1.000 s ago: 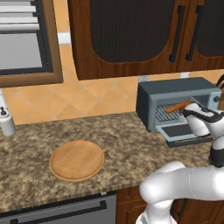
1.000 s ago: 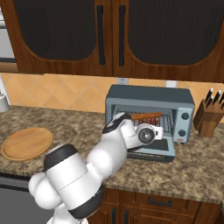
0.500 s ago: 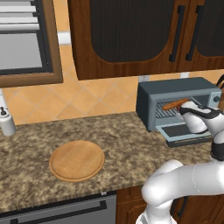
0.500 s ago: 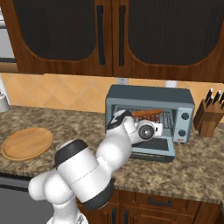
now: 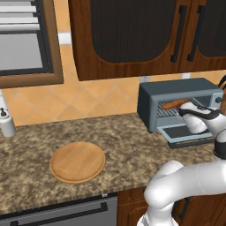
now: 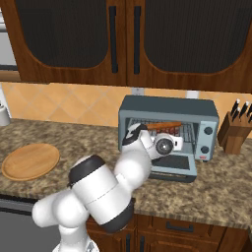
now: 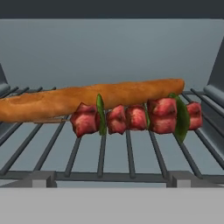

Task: Pick up the kebab skewer and baguette bread, and place them inside the toaster oven. Close the toaster oven door and start by setting the timer.

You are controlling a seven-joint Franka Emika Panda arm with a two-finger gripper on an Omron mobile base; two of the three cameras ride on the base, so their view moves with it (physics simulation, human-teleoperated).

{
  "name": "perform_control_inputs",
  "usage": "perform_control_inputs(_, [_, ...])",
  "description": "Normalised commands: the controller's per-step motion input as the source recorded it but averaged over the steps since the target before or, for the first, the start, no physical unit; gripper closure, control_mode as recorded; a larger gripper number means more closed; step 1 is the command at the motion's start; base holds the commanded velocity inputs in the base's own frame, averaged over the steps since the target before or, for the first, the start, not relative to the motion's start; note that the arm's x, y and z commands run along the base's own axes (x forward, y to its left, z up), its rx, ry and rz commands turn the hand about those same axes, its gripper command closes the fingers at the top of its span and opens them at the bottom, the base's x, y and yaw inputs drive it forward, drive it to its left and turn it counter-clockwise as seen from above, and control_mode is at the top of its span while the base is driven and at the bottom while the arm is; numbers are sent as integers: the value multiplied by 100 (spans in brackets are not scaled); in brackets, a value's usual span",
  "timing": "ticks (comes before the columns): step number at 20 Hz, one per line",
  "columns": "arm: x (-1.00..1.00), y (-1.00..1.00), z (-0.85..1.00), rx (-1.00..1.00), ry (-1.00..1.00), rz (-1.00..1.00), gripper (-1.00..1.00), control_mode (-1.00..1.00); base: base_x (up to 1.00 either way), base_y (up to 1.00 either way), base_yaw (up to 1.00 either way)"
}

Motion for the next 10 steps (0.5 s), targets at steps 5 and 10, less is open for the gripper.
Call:
perform_control_inputs(5, [11,0,0,0,0,0,-100,-100,0,0,0])
perform_control_inputs(10, [10,0,0,0,0,0,-100,-100,0,0,0])
